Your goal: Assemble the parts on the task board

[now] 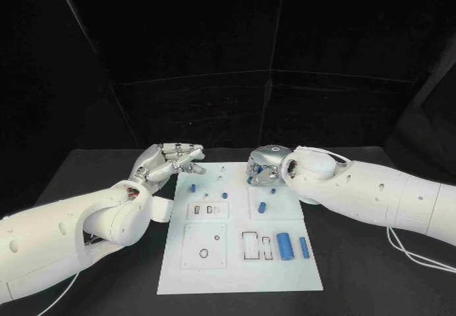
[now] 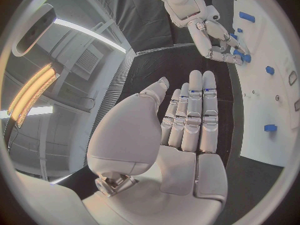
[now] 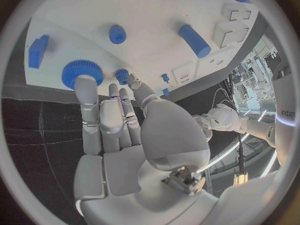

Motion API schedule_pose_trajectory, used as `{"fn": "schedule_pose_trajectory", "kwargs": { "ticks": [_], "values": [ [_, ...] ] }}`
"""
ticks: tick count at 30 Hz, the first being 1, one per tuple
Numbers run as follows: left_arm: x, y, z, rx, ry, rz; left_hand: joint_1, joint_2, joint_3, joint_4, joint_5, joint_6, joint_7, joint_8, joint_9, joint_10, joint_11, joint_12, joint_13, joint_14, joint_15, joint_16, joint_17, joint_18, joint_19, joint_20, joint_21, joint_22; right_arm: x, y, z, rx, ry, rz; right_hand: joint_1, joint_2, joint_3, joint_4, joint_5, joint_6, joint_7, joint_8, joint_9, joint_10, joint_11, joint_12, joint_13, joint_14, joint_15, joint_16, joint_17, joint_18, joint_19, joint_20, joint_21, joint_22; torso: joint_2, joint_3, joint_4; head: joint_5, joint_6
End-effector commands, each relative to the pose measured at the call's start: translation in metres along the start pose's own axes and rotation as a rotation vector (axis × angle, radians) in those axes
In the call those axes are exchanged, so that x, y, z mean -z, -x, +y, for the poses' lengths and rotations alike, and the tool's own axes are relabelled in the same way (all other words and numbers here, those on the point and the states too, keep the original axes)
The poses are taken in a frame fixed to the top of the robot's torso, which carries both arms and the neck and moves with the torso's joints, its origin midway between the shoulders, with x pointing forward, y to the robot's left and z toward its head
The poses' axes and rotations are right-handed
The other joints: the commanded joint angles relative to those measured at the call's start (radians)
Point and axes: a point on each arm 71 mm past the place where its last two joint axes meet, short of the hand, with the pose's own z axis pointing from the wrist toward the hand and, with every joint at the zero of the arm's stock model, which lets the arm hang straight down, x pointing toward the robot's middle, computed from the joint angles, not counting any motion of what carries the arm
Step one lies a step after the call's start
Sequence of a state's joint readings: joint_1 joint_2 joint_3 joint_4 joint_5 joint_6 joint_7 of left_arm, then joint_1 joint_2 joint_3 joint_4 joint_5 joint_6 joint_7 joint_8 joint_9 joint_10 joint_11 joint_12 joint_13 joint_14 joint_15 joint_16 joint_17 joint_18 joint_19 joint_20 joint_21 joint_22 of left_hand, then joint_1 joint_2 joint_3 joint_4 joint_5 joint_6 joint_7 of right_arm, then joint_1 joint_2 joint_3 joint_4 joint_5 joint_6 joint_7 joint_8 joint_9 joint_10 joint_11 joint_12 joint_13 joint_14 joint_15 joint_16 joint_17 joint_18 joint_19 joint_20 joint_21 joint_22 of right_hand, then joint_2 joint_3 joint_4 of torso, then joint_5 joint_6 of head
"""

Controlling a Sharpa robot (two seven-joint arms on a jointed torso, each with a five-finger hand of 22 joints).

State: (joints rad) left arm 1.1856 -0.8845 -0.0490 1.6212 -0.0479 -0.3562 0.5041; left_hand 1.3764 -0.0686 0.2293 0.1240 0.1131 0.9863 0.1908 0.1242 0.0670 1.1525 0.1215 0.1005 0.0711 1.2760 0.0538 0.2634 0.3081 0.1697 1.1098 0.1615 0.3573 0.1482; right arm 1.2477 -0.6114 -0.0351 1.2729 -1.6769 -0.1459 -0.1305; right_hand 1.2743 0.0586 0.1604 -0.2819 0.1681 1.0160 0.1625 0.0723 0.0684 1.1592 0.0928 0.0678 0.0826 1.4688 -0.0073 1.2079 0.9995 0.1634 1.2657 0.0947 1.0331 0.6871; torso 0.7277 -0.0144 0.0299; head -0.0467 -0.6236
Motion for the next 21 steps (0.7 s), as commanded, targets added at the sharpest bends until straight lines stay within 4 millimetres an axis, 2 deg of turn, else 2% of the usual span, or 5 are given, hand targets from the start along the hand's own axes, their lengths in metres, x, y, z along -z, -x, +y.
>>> {"fn": "schedule_pose_trajectory", "kwargs": {
  "ticks": [1, 7, 21],
  "values": [
    [-0.0002, -0.002, -0.0018, 0.003, -0.008, 0.017, 0.001, -0.007, 0.006, 0.001, -0.006, 0.005, 0.003, -0.004, -0.001, 0.002, 0.004, -0.006, -0.001, 0.004, 0.003, 0.001, 0.001, 0.012, 0.004, 0.0, 0.004, 0.001, -0.0015, -0.0005, 0.0007, 0.015, 0.006, 0.022, 0.008, 0.007, 0.01, 0.001, -0.011, 0.005, -0.002, 0.002, 0.001, 0.002, -0.002, 0.002, -0.001, 0.03, 0.006, 0.006, 0.003, -0.013, 0.0, 0.006, 0.01, 0.005, 0.003, 0.0009, -0.0007, 0.001, -0.002],
    [-0.0004, -0.0018, -0.0017, 0.003, -0.007, 0.017, 0.001, -0.006, 0.007, 0.0, -0.005, 0.005, 0.003, -0.005, -0.001, 0.002, 0.005, -0.006, -0.001, 0.004, 0.003, 0.001, 0.002, 0.012, 0.004, 0.0, 0.004, 0.001, -0.0039, -0.0019, 0.0002, 0.016, 0.007, 0.036, 0.014, 0.013, 0.036, -0.001, -0.027, 0.01, -0.001, 0.003, 0.001, 0.008, -0.003, 0.002, -0.001, 0.027, 0.006, 0.016, 0.01, -0.013, -0.005, 0.006, 0.025, 0.018, 0.003, 0.0003, -0.0021, 0.002, -0.004],
    [-0.001, -0.0023, -0.0014, 0.005, -0.006, 0.02, 0.001, -0.006, 0.008, 0.0, -0.005, 0.005, 0.004, -0.005, -0.001, 0.002, 0.005, -0.008, -0.001, 0.004, 0.003, 0.0, 0.003, 0.012, 0.004, 0.0, 0.004, 0.001, -0.0095, -0.0033, 0.0036, 0.005, 0.019, 0.044, 0.01, 0.01, 0.054, 0.002, -0.041, 0.011, 0.001, 0.001, 0.0, 0.013, -0.002, 0.002, -0.002, 0.026, 0.007, 0.026, 0.016, -0.014, -0.009, 0.007, 0.036, 0.028, 0.007, 0.001, -0.0034, 0.004, -0.006]
  ]
}}
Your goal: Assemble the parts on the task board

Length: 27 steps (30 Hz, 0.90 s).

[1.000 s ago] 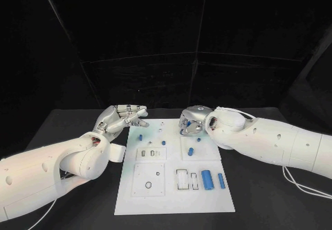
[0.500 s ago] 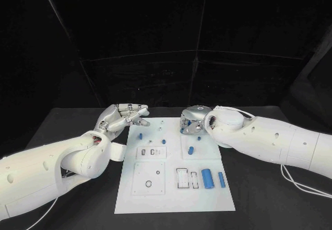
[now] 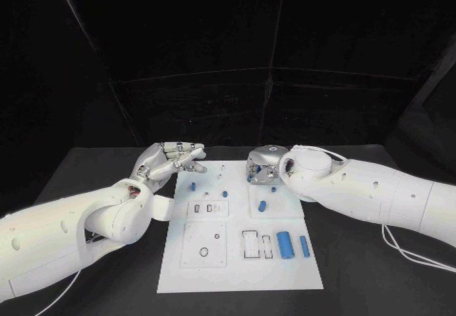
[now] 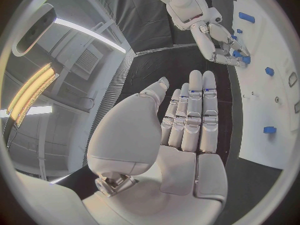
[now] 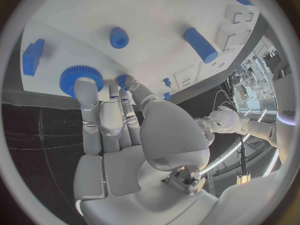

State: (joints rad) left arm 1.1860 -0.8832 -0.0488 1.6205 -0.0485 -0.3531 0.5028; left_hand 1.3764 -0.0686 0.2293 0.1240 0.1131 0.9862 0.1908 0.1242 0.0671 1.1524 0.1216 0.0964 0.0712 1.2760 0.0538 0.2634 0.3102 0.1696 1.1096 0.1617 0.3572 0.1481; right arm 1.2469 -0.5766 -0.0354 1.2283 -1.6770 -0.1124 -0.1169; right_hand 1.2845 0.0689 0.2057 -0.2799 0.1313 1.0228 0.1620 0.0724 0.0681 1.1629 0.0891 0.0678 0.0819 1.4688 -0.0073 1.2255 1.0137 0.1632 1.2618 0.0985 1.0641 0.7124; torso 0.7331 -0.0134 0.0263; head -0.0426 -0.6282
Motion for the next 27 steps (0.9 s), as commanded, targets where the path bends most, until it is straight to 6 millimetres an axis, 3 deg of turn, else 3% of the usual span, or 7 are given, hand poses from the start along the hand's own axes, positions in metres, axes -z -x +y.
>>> {"fn": "schedule_pose_trajectory", "kwargs": {
  "ticks": [1, 14, 20, 27],
  "values": [
    [-0.001, -0.002, -0.001, 0.004, -0.007, 0.017, 0.001, -0.006, 0.008, 0.0, -0.005, 0.005, 0.004, -0.006, -0.001, 0.002, 0.005, -0.004, -0.002, 0.004, 0.003, 0.0, 0.001, 0.012, 0.004, 0.0, 0.004, 0.002, -0.001, 0.0, 0.002, -0.001, 0.015, 0.011, -0.001, -0.001, 0.012, 0.0, -0.007, 0.002, 0.001, 0.0, 0.0, 0.009, 0.001, 0.002, -0.001, 0.026, 0.007, 0.009, 0.003, -0.014, -0.006, 0.003, 0.007, 0.004, 0.002, 0.0, 0.0004, 0.001, 0.0],
    [0.0, -0.001, -0.002, 0.004, -0.006, 0.019, 0.001, -0.006, 0.008, 0.0, -0.005, 0.004, 0.005, -0.007, -0.001, 0.001, 0.005, -0.005, -0.002, 0.004, 0.003, 0.0, 0.003, 0.012, 0.004, 0.0, 0.004, 0.002, -0.003, 0.0, 0.003, -0.018, 0.02, 0.016, -0.003, 0.003, 0.041, 0.005, -0.007, 0.015, 0.001, 0.006, 0.003, 0.027, -0.001, 0.007, 0.001, 0.026, 0.006, 0.024, 0.015, -0.016, -0.006, 0.004, 0.028, 0.026, 0.006, 0.0001, -0.0004, 0.003, -0.001],
    [0.0, -0.001, -0.002, 0.004, -0.006, 0.019, 0.002, -0.006, 0.008, -0.001, -0.005, 0.004, 0.005, -0.007, -0.001, 0.001, 0.006, -0.006, -0.002, 0.004, 0.003, 0.0, 0.004, 0.012, 0.004, 0.0, 0.004, 0.002, 0.0, 0.006, 0.002, -0.033, 0.024, -0.072, 0.004, 0.036, 0.086, 0.02, -0.017, 0.075, -0.017, 0.033, 0.013, 0.08, -0.019, 0.025, 0.011, 0.03, -0.007, 0.047, 0.038, -0.024, 0.012, -0.005, 0.071, 0.083, 0.006, -0.0004, 0.0001, 0.005, 0.003],
    [0.0, -0.001, -0.003, 0.002, -0.005, 0.016, 0.001, -0.007, 0.008, -0.001, -0.006, 0.004, 0.006, -0.008, -0.001, 0.001, 0.006, -0.007, -0.002, 0.004, 0.004, -0.001, 0.005, 0.012, 0.004, 0.0, 0.004, 0.002, 0.004, 0.015, 0.006, -0.059, 0.026, -0.187, -0.007, 0.031, 0.1, 0.037, -0.059, 0.091, -0.025, 0.039, 0.016, 0.097, -0.027, 0.026, 0.016, 0.031, -0.013, 0.058, 0.047, -0.027, 0.019, -0.012, 0.091, 0.108, 0.006, -0.0023, -0.0008, 0.006, 0.011]
  ]
}}
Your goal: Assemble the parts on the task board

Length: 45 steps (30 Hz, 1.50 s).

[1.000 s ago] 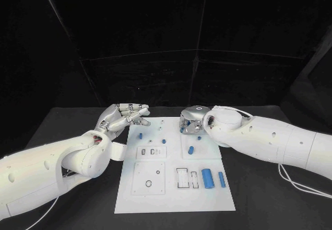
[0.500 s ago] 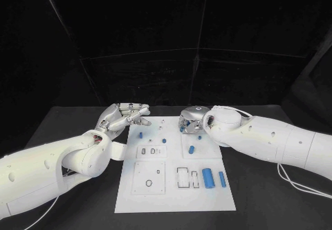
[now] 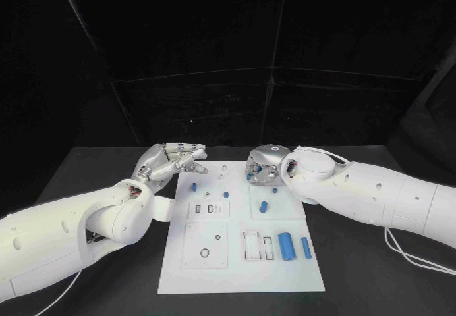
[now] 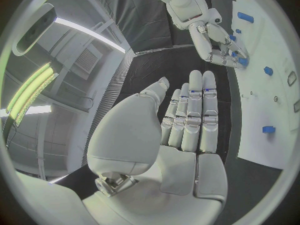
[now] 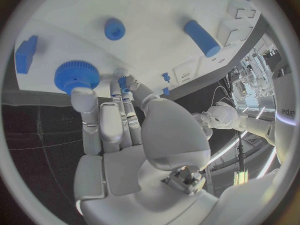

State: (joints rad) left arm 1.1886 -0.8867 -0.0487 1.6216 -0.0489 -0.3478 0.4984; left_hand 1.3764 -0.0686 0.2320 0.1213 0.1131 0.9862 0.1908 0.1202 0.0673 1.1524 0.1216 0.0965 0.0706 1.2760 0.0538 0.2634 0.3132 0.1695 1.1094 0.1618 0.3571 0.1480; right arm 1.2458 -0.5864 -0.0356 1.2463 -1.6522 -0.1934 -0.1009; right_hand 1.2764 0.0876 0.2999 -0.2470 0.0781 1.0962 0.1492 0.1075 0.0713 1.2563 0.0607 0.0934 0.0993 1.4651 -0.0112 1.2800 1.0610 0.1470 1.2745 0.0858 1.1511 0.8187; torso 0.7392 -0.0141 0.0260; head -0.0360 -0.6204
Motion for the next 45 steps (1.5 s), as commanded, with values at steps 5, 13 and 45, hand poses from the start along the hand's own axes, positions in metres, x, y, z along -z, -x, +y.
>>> {"fn": "schedule_pose_trajectory", "kwargs": {
  "ticks": [5, 13, 45],
  "values": [
    [-0.001, -0.002, -0.002, -0.001, -0.01, 0.009, 0.0, -0.007, 0.005, 0.002, -0.006, 0.004, 0.007, -0.004, -0.001, 0.001, 0.006, -0.008, -0.001, 0.004, 0.004, -0.001, 0.003, 0.012, 0.004, 0.0, 0.004, 0.002, -0.004, 0.013, 0.007, -0.035, -0.009, -0.154, -0.002, 0.006, 0.008, 0.01, -0.012, 0.016, -0.012, 0.001, 0.012, 0.002, 0.002, -0.003, -0.002, 0.033, -0.009, 0.001, -0.006, -0.011, 0.005, 0.0, 0.005, 0.002, 0.003, 0.0001, 0.0003, 0.003, 0.008],
    [-0.002, -0.002, -0.001, -0.003, -0.014, 0.004, 0.0, -0.006, 0.005, 0.002, -0.006, 0.004, 0.007, -0.005, -0.001, 0.002, 0.007, -0.008, -0.001, 0.003, 0.004, -0.001, 0.003, 0.012, 0.004, 0.0, 0.004, 0.001, -0.018, 0.014, 0.015, -0.047, -0.008, -0.186, -0.003, 0.0, 0.013, 0.013, -0.014, 0.013, -0.011, -0.002, 0.011, -0.001, 0.003, -0.008, -0.002, 0.032, -0.009, 0.0, -0.009, -0.011, 0.003, 0.0, 0.006, 0.001, 0.006, 0.0009, 0.0015, 0.008, 0.008],
    [-0.005, -0.004, -0.002, 0.0, -0.016, 0.012, 0.0, -0.006, 0.006, 0.002, -0.005, 0.004, 0.007, -0.006, -0.001, 0.002, 0.007, -0.009, -0.001, 0.002, 0.005, -0.002, 0.004, 0.011, 0.003, 0.0, 0.004, 0.001, -0.059, 0.005, 0.042, -0.051, -0.022, -0.119, -0.005, -0.016, 0.027, 0.021, -0.01, 0.001, -0.004, -0.013, 0.008, -0.013, 0.009, -0.02, -0.004, 0.031, -0.004, 0.003, -0.01, -0.012, -0.003, 0.003, 0.009, 0.002, 0.013, 0.0, -0.0007, 0.02, 0.006]
  ]
}}
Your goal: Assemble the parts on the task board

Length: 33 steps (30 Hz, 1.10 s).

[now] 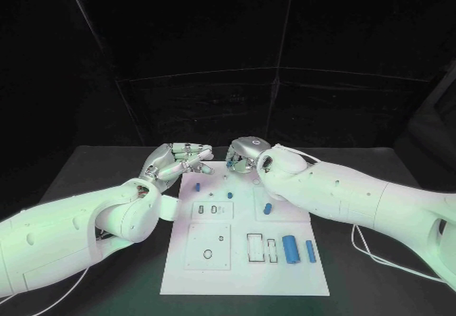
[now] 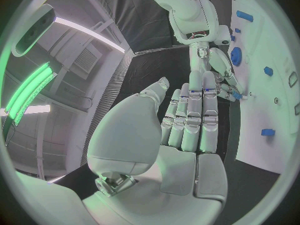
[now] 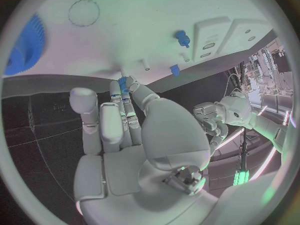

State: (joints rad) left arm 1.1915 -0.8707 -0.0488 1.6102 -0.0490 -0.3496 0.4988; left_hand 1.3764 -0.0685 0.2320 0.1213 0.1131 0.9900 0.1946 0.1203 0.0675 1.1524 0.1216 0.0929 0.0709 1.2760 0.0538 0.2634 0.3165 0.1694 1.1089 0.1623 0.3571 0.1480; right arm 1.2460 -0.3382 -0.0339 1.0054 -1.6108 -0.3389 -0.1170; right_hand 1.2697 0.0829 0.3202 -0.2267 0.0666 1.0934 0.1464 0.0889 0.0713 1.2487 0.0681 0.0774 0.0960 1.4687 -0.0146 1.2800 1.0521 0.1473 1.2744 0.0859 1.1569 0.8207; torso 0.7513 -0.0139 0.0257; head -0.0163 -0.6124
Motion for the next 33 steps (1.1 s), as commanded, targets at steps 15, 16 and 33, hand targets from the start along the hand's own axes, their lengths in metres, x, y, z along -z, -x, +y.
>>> {"fn": "schedule_pose_trajectory", "kwargs": {
  "ticks": [15, 16, 33],
  "values": [
    [-0.002, -0.002, -0.002, 0.001, -0.012, 0.011, 0.0, -0.003, 0.008, 0.001, -0.005, 0.001, 0.004, -0.007, -0.001, 0.003, 0.007, -0.008, -0.001, -0.001, 0.005, -0.005, 0.004, 0.011, 0.002, 0.0, 0.003, 0.001, -0.005, -0.005, 0.001, 0.006, -0.021, 0.061, -0.002, -0.016, 0.01, 0.005, 0.001, -0.001, 0.001, 0.002, 0.006, -0.011, 0.004, -0.008, -0.002, 0.025, 0.001, -0.001, -0.009, -0.011, -0.008, 0.005, 0.0, -0.006, 0.002, 0.0002, -0.0034, 0.004, -0.005],
    [-0.002, -0.002, -0.002, 0.001, -0.012, 0.011, 0.0, -0.003, 0.008, 0.001, -0.005, 0.001, 0.004, -0.007, -0.001, 0.003, 0.007, -0.008, -0.001, -0.001, 0.005, -0.005, 0.004, 0.011, 0.002, 0.0, 0.003, 0.001, -0.006, -0.005, 0.001, 0.007, -0.023, 0.061, -0.004, -0.019, 0.011, 0.008, 0.0, -0.004, 0.003, -0.001, 0.005, -0.017, 0.006, -0.011, -0.003, 0.024, 0.003, -0.002, -0.012, -0.011, -0.01, 0.006, -0.001, -0.009, 0.002, 0.0002, -0.0028, 0.004, -0.004],
    [-0.001, 0.001, -0.003, 0.0, -0.011, 0.01, 0.0, -0.003, 0.009, 0.001, -0.005, 0.0, 0.004, -0.009, -0.001, 0.003, 0.008, -0.01, -0.001, -0.002, 0.006, -0.006, 0.006, 0.011, 0.001, 0.001, 0.002, 0.001, 0.009, 0.006, -0.008, -0.03, -0.015, -0.029, -0.023, -0.119, -0.059, 0.072, 0.038, -0.268, 0.038, -0.027, -0.006, -0.234, 0.049, 0.014, -0.026, -0.015, 0.037, -0.08, -0.143, 0.021, -0.114, 0.037, -0.121, -0.193, 0.002, 0.0009, -0.0044, 0.003, 0.002]
  ]
}}
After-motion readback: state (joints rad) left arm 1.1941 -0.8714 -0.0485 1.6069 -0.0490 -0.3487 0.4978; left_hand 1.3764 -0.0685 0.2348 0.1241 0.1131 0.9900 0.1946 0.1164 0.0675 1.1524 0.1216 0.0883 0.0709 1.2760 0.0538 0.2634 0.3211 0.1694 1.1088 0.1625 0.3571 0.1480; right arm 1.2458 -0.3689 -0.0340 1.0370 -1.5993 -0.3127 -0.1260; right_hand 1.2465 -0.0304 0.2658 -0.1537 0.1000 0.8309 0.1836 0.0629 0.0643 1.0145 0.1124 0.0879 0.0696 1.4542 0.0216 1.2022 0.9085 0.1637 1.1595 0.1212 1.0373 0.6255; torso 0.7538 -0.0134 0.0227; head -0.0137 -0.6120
